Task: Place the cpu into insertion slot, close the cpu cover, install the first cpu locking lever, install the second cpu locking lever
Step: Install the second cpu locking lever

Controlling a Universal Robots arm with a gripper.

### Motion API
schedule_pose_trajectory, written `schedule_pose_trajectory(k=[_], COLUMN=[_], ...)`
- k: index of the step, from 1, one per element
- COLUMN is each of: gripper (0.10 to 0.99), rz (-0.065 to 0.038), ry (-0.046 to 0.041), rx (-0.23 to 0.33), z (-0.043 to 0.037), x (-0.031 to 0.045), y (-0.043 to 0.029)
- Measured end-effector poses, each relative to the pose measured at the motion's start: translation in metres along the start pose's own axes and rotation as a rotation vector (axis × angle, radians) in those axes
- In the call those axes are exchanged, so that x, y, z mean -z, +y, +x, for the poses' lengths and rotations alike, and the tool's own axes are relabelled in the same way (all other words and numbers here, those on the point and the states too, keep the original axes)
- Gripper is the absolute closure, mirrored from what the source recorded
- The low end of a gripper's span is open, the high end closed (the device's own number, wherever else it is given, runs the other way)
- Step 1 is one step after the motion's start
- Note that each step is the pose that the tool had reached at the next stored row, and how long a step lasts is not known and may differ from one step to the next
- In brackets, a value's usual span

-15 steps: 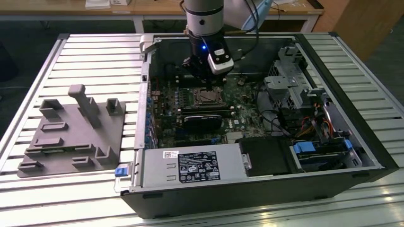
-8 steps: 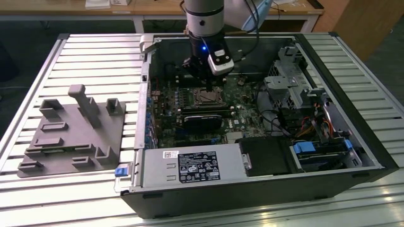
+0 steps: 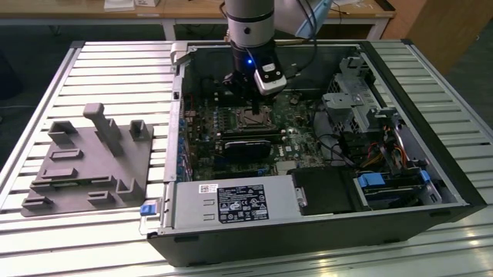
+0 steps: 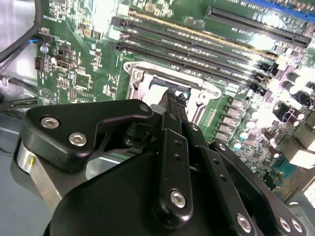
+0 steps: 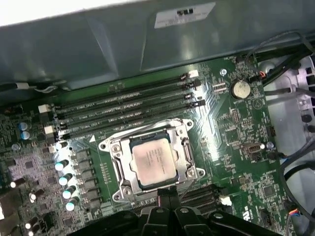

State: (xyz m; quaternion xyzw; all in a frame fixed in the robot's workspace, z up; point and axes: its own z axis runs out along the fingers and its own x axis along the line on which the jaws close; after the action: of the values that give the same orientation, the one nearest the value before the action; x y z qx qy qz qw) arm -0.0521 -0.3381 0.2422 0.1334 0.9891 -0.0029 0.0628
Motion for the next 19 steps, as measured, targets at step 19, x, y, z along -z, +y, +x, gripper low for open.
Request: schedule_pose_trajectory(k=[19], gripper=[0.98], rz=[-0.041], ry=[0.0114], rx=[-0.005], z=[-0.0025], x=[-0.0041], y=[-0.0303])
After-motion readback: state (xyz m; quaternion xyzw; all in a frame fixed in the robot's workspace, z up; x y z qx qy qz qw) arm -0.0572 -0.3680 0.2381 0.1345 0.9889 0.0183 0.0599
